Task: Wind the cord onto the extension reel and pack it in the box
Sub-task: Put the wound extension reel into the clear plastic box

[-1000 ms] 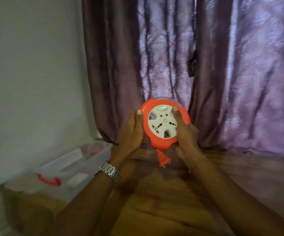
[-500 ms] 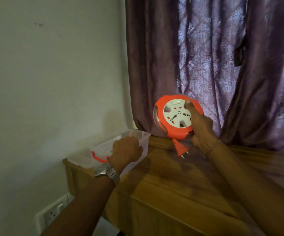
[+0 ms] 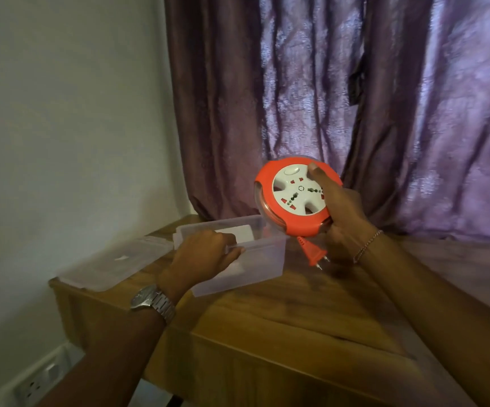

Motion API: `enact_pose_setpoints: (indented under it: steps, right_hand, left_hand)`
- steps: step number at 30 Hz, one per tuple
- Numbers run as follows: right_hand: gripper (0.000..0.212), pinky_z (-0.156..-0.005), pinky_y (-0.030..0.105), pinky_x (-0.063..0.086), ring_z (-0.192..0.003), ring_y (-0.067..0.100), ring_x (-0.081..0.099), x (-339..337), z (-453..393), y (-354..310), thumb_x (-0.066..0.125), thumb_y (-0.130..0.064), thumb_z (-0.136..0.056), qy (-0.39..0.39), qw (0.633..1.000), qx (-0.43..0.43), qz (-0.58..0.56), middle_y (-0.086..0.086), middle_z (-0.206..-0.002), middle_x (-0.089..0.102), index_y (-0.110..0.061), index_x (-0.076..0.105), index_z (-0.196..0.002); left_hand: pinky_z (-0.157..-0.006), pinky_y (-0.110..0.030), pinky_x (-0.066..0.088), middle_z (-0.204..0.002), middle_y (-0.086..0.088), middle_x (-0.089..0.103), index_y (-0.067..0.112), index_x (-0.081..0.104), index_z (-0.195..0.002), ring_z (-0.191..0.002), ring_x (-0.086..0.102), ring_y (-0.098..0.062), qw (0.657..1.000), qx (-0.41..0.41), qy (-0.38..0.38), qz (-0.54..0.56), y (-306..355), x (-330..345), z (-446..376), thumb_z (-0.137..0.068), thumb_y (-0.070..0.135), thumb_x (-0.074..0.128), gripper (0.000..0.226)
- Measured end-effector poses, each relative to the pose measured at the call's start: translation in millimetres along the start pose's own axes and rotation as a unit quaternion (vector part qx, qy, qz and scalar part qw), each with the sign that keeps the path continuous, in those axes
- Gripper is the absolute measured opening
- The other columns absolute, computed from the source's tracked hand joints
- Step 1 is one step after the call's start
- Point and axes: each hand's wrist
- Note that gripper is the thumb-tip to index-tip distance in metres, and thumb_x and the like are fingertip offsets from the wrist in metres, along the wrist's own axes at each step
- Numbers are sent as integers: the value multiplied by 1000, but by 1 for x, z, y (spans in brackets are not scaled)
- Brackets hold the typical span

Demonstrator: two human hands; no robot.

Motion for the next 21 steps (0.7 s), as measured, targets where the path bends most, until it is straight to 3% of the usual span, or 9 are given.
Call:
enact_pose_setpoints:
  steps: [2, 4, 9, 13, 16, 19, 21]
  right_hand:
    - [70, -76, 64, 54, -84, 39, 72, -17, 1, -11, 96, -41, -41, 8, 1000, -3, -6, 17, -92, 75, -6, 74, -98]
    - [67, -75, 63, 54, -83, 38, 72, -33, 2, -25, 94, -39, -47, 16, 1000, -9, 5, 17, -93, 75, -6, 73, -101]
    - [54, -57, 42, 57, -74, 30, 74, -78, -4, -63, 91, -39, -56, 30, 997, -45, 52, 13, -86, 76, -7, 73, -96]
    - [59, -54, 31, 55, -76, 25, 74, -109, -15, -89, 90, -42, -55, 54, 992, -67, 93, 11, -91, 76, -8, 73, -101]
    - [54, -61, 35, 57, -80, 26, 74, -130, -22, -104, 90, -43, -55, 66, 985, -105, 122, 10, -91, 76, -10, 75, -96]
    - [49, -65, 41, 60, -81, 27, 74, -144, -27, -108, 88, -49, -53, 63, 974, -129, 175, 8, -87, 77, -16, 77, -88]
    - [47, -67, 44, 60, -81, 27, 74, -150, -30, -103, 86, -53, -56, 56, 966, -138, 210, 7, -86, 77, -18, 77, -86]
  left_hand:
    - [-57, -13, 36, -71, 3, 73, 22, 74, -89, -60, 57, -7, 997, 45, 34, 56, 19, 7, -12, -99, 53, 54, 39]
    - [-56, -8, 29, -68, 6, 73, 23, 77, -88, -57, 51, -2, 991, 79, 56, 93, 42, 10, -24, -96, 54, 58, 38]
    - [-58, -16, 45, -67, 11, 73, 28, 80, -88, -51, 51, 0, 977, 114, 65, 169, 101, 18, -49, -91, 68, 54, 48]
    - [-60, -23, 50, -67, 10, 74, 28, 80, -87, -55, 57, -4, 962, 141, 62, 225, 143, 20, -63, -89, 68, 55, 47]
    - [-60, -27, 49, -67, 9, 73, 29, 81, -89, -60, 60, -7, 958, 150, 39, 242, 170, 21, -74, -88, 71, 55, 49]
    - [-53, -13, 40, -63, 11, 70, 29, 79, -85, -59, 61, -5, 946, 151, 76, 276, 185, 18, -79, -81, 72, 62, 46]
    - [-53, -16, 44, -64, 12, 67, 27, 73, -84, -60, 62, -6, 935, 129, 109, 312, 188, 16, -81, -73, 71, 70, 46]
Point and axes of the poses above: each hand's wrist, its own z-axis away from the middle knuckle, its own x-axis out of the palm, y = z × x
